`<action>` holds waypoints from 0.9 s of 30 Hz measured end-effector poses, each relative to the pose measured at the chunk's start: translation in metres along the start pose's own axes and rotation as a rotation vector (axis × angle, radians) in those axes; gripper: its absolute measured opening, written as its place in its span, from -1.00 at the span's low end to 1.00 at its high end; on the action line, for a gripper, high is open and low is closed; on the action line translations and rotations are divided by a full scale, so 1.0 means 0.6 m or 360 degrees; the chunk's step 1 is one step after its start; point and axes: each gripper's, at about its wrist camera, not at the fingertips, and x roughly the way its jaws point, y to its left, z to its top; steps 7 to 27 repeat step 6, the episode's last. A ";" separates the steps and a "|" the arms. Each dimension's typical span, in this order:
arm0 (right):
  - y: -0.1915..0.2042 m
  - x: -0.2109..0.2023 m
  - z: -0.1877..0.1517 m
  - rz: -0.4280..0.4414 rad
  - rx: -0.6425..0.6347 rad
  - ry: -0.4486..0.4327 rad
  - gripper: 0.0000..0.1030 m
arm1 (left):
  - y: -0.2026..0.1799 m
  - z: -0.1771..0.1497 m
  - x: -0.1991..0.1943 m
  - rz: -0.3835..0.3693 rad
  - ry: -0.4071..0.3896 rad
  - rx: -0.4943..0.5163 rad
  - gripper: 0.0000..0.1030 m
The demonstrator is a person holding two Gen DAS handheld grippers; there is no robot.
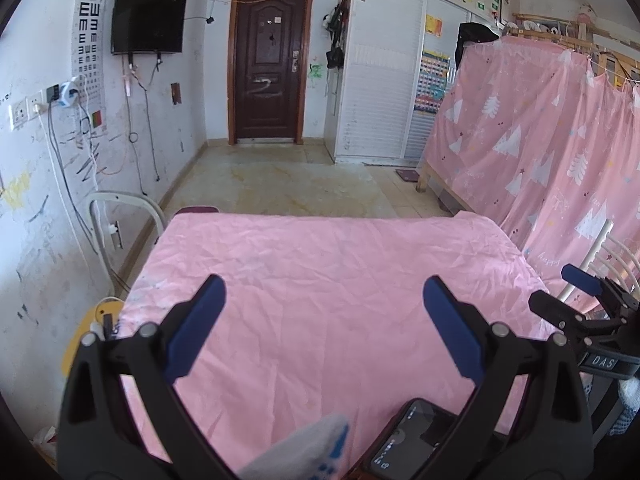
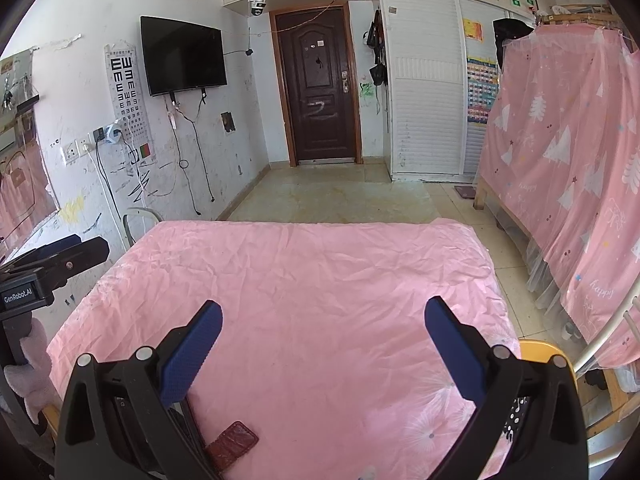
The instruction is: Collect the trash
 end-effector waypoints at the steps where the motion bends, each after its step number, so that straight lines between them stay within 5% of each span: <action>1: -0.001 0.000 0.000 -0.0001 -0.0001 0.0001 0.78 | 0.000 0.000 0.000 0.0001 0.0001 -0.0001 0.85; 27: 0.000 0.000 0.000 -0.0002 -0.0002 0.0001 0.78 | 0.001 0.000 0.000 0.0004 0.0000 -0.0002 0.85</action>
